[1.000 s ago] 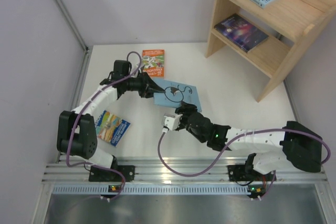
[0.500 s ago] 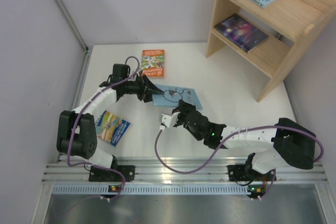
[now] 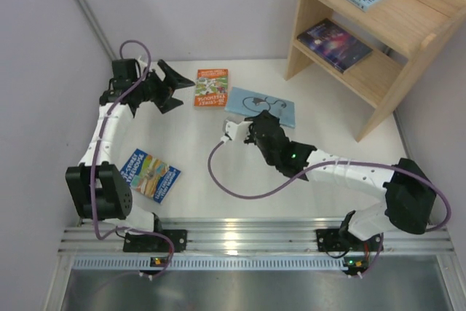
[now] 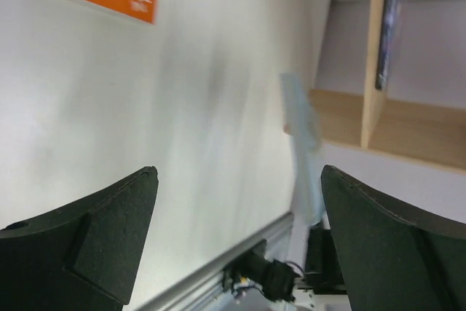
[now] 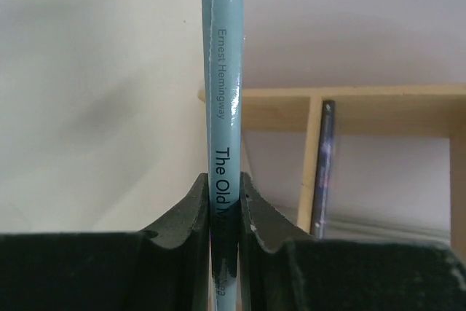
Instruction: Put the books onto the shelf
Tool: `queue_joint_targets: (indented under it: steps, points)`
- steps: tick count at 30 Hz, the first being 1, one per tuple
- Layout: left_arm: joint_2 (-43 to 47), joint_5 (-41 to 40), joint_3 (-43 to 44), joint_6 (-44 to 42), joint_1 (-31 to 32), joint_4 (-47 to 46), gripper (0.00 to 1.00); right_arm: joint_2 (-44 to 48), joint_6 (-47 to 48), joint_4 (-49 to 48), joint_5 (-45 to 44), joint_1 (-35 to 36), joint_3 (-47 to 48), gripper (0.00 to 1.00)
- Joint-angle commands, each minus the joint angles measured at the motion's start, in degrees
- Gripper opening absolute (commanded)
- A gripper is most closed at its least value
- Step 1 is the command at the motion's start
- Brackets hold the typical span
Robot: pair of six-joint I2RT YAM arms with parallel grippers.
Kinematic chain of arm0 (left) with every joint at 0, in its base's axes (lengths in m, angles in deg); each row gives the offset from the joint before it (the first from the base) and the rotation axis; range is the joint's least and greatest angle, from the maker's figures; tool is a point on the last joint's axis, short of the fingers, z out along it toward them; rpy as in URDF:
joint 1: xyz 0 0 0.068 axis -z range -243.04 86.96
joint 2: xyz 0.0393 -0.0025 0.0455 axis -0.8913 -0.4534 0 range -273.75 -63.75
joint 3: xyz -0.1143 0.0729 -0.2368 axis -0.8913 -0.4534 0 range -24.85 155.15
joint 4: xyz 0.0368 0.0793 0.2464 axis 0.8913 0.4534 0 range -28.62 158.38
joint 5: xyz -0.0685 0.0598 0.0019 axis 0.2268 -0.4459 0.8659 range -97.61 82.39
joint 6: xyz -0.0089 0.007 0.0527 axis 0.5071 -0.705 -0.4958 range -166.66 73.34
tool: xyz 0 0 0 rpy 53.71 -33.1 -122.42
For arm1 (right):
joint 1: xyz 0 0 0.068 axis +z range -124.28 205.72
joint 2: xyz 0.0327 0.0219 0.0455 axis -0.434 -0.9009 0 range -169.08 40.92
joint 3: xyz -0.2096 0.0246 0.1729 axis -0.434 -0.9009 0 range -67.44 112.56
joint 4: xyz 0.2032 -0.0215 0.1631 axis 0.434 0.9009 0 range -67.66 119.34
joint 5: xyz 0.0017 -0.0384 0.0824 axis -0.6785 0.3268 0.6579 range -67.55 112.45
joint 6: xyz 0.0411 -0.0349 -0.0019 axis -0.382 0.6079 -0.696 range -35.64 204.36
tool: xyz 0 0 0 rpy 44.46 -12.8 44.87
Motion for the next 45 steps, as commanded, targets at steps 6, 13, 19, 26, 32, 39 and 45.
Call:
queue_joint_targets:
  steps: [6, 13, 19, 26, 32, 39, 45]
  points:
    - [10.5, -10.84, -5.98, -8.88, -4.17, 4.49, 0.99, -2.2, 10.06, 3.62, -6.77, -13.71, 21.68, 0.0]
    - [15.96, -10.76, -16.27, -7.3, -3.21, -2.98, 0.99, -10.99, 15.51, 2.92, -4.93, -24.6, 34.24, 0.0]
    - [16.4, -9.0, -19.26, -8.26, -3.29, -3.51, 0.99, -15.31, 14.57, 2.12, -2.65, -30.5, 38.92, 0.0]
    - [18.6, -7.15, -22.08, -6.33, -1.8, -5.97, 0.99, -19.18, 11.4, 3.0, 0.34, -34.9, 40.68, 0.0]
    - [19.83, -6.8, -22.51, -6.68, -1.54, -6.15, 0.99, -20.42, 9.99, 2.22, -0.1, -34.99, 38.93, 0.0]
    - [20.01, -6.54, -23.48, -7.12, -1.45, -6.06, 0.99, -19.18, 10.51, 0.45, -1.59, -33.41, 37.08, 0.0]
    - [20.8, -6.45, -23.83, -7.2, -1.45, -6.06, 0.99, -16.9, 11.83, 0.45, -4.49, -31.74, 35.94, 0.0]
